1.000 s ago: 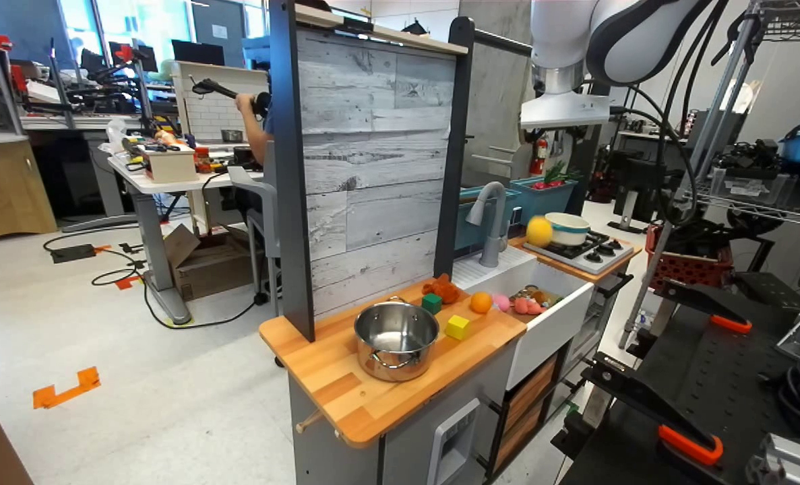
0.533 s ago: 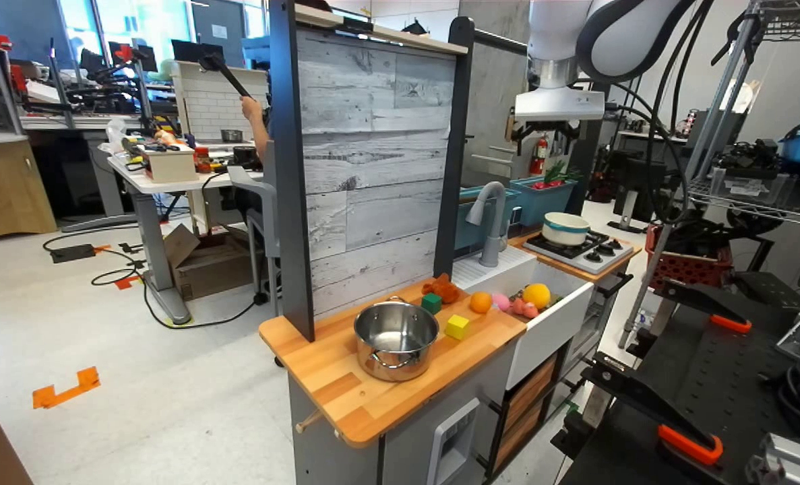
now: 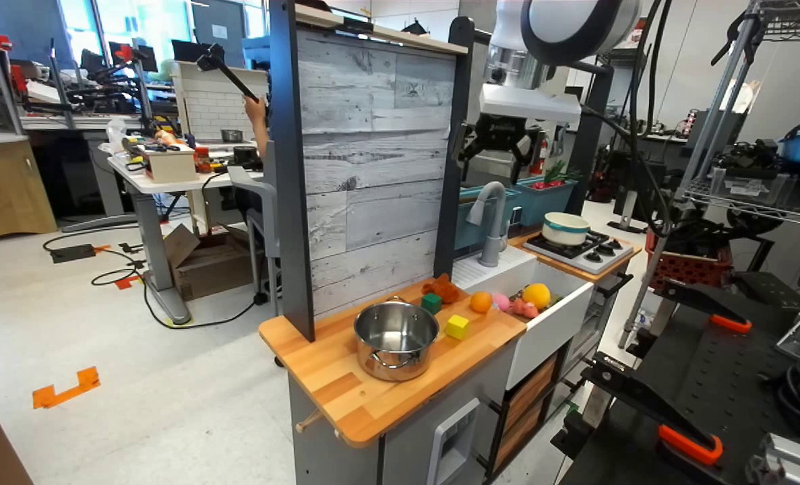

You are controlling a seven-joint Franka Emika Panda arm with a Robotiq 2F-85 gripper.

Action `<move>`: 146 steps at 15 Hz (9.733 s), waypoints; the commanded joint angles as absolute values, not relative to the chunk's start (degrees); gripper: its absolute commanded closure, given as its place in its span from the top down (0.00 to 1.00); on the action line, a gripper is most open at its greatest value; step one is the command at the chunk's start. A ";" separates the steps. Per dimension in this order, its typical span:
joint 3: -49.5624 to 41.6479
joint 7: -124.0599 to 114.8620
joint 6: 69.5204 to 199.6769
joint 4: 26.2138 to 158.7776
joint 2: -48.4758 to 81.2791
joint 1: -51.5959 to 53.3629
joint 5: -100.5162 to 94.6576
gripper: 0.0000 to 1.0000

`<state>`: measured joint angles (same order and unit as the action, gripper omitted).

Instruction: Remove the yellow plush toy from the silver pot, put it in the sink and put the yellow block, plastic orange and brown toy in the silver pot

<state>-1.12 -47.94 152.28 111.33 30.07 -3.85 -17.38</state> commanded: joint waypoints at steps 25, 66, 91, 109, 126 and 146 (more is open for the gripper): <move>-8.92 -45.19 128.46 93.81 50.04 12.42 -10.05 1.00; -9.66 -43.93 129.33 82.54 64.74 14.57 -9.25 0.15; 1.98 -26.94 144.29 101.61 38.28 9.57 -0.74 0.12; 2.24 -19.01 143.56 107.98 34.18 10.76 3.42 0.98; -15.71 -41.42 140.29 103.27 44.76 11.48 -7.34 1.00; -10.93 -40.08 133.83 85.13 61.09 7.45 -4.91 1.00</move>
<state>-12.75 -42.57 137.39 90.51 58.02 9.44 -6.96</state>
